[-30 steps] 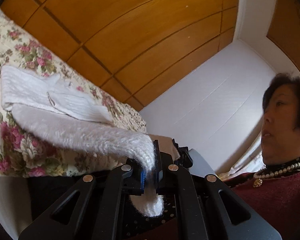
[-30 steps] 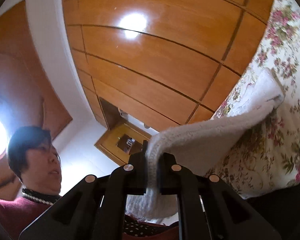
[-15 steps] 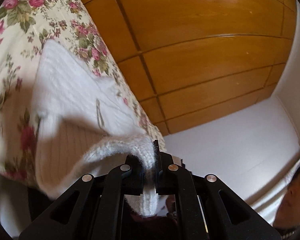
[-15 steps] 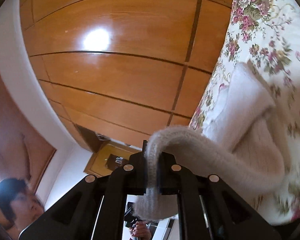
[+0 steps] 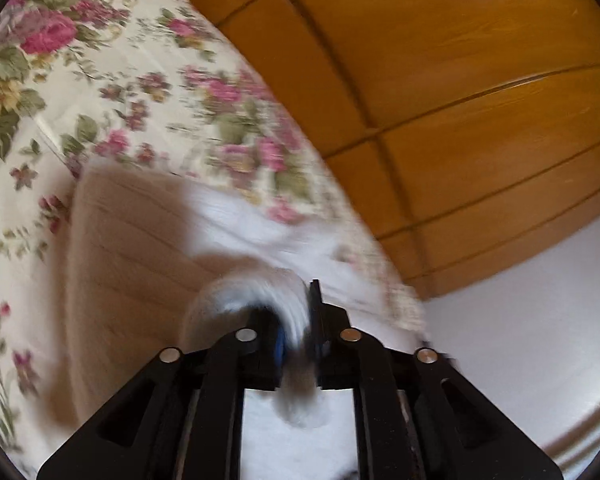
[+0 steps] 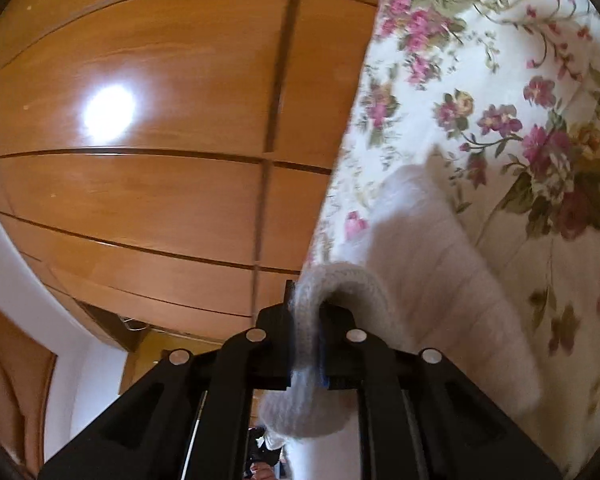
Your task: Fold small clothes
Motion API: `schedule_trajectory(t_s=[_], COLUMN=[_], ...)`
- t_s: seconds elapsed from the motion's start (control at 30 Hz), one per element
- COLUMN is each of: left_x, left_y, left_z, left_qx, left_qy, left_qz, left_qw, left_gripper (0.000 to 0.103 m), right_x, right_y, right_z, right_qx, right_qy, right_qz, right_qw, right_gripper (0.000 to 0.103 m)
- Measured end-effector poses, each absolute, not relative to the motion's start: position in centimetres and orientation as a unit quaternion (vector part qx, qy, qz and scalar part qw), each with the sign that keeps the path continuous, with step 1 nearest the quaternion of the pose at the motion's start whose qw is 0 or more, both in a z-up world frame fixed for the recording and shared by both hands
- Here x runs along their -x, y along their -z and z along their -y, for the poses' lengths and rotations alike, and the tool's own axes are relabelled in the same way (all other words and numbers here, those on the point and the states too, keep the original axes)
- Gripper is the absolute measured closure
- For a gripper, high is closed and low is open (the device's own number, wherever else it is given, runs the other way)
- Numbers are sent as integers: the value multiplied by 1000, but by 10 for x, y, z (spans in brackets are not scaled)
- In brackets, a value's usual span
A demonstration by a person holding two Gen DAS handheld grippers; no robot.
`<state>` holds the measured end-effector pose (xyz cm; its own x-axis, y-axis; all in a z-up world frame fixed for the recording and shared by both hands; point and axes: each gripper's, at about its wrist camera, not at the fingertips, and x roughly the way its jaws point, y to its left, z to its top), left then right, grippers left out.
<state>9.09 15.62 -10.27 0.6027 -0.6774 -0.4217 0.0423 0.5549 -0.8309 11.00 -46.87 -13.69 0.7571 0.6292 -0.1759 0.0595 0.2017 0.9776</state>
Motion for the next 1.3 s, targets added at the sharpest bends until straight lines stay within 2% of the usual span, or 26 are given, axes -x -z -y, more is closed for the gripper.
schedule_trajectory(t_s=[0.07,0.1,0.17,0.23,0.37,0.43,0.5,0.63,0.73,0.8,0.9,1.03,1.13,1.3], left_x=[-94,-92,-86,-75,-63,-58,-56,-66,-66,-59,-43,-13,3,15], left_y=[107,107,103,95,82,78,76,86,103,107,106,100,98,101], left_z=[-156,-158,-165,-171,-163,-154,-143,-118,-112,-107,-100,-122,-130,-119], left_qx=[421,427,438,437,366,334,296,209,185,159,124,187,199,173], left_qy=[221,218,206,184,139,132,121,77,60,54,61,69,65,82], left_qz=[-370,-363,-338,-312,-316,-324,-338,-370,-385,-382,-370,-328,-320,-344], left_qw=[798,799,807,823,864,875,885,902,902,909,919,924,924,919], left_gripper=[61,58,51,44,44,44,37,37,37,37,37,37,37,49], right_x=[-115,-114,-112,-105,-99,-101,-110,-123,-129,-139,-129,-114,-105,-105], right_y=[145,144,136,119,87,66,54,63,85,109,122,121,123,114], right_z=[470,471,474,475,458,433,401,344,336,352,373,362,367,371], right_qx=[-598,-598,-582,-545,-448,-350,-248,-94,-42,-37,-90,-54,-69,-108], right_qy=[-178,-176,-163,-141,-125,-117,-108,-112,-87,-27,-21,-33,-46,-55], right_qz=[-292,-282,-272,-265,-283,-306,-342,-389,-412,-430,-386,-357,-344,-332], right_qw=[725,729,748,783,839,877,900,910,906,902,918,932,935,935], right_gripper=[65,65,52,48,48,49,49,50,52,55,54,41,39,39])
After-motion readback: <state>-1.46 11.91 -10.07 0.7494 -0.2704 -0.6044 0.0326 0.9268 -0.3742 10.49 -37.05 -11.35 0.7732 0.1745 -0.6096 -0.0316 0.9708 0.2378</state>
